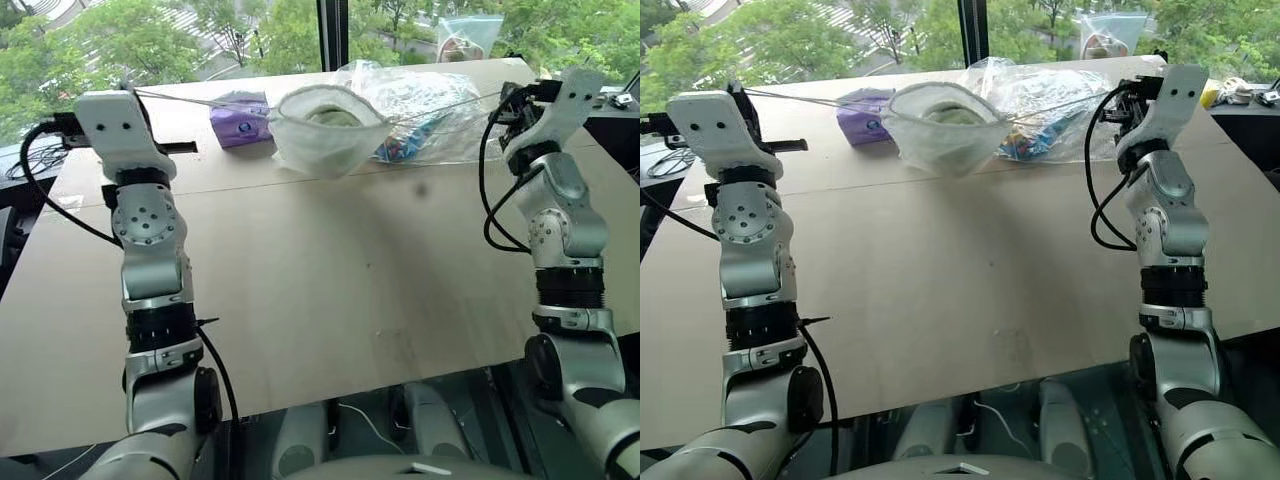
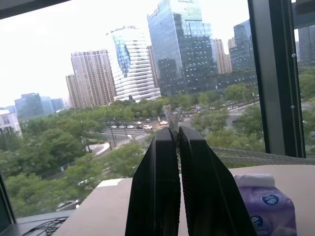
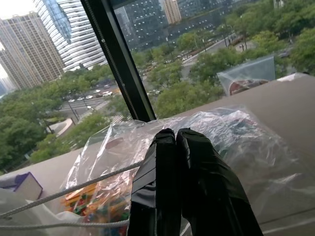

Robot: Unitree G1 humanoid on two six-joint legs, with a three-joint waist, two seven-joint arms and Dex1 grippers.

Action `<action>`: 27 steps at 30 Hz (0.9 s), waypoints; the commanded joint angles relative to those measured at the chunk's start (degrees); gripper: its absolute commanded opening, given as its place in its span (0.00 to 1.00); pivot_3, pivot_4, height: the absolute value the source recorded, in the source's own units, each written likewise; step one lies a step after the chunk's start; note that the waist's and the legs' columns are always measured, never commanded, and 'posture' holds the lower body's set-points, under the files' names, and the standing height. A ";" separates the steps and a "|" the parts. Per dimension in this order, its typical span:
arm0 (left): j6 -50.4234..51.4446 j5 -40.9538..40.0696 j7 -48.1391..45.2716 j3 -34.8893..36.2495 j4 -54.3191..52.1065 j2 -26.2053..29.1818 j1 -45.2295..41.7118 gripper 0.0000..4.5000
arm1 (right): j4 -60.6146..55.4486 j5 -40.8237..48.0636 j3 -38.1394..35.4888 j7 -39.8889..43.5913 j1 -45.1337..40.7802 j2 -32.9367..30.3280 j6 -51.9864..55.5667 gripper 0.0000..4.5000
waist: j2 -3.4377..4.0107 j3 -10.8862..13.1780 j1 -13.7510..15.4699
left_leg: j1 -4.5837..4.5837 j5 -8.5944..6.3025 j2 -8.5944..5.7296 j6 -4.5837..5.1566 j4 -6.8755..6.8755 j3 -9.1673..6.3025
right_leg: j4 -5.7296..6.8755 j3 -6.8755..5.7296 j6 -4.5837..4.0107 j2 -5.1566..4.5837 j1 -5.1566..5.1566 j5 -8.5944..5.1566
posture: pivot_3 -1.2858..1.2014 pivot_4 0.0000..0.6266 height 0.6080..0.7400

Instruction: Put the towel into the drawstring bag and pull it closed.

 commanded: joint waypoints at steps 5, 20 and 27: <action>-2.10 3.11 5.10 2.50 1.05 3.96 -0.57 0.01 | 4.88 -24.70 4.71 -7.45 0.40 -8.06 -18.24 0.00 | 0.00 0.00 0.01 | 0.09 0.01 0.01 -0.02 0.03 0.00 | 0.16 0.00 -0.01 -0.01 0.00 0.00 | 0.52 0.24 1.00; 2.07 2.65 14.03 8.04 1.70 2.82 4.79 0.01 | 11.45 -34.05 -0.16 -19.96 3.62 -9.81 -15.64 0.00 | -0.03 0.01 -0.15 | 0.14 0.15 0.05 -0.24 0.04 0.15 | 0.18 0.12 -0.01 0.00 0.00 0.00 | 0.52 0.24 1.00; 5.35 -0.82 17.77 11.85 1.62 0.74 6.10 0.01 | 13.10 -28.02 -6.23 -24.53 2.92 -6.70 -6.90 0.00 | -0.07 -0.02 -0.09 | 0.13 0.15 0.04 -0.25 0.04 0.14 | 0.20 0.11 -0.01 0.00 0.00 0.01 | 0.52 0.24 1.00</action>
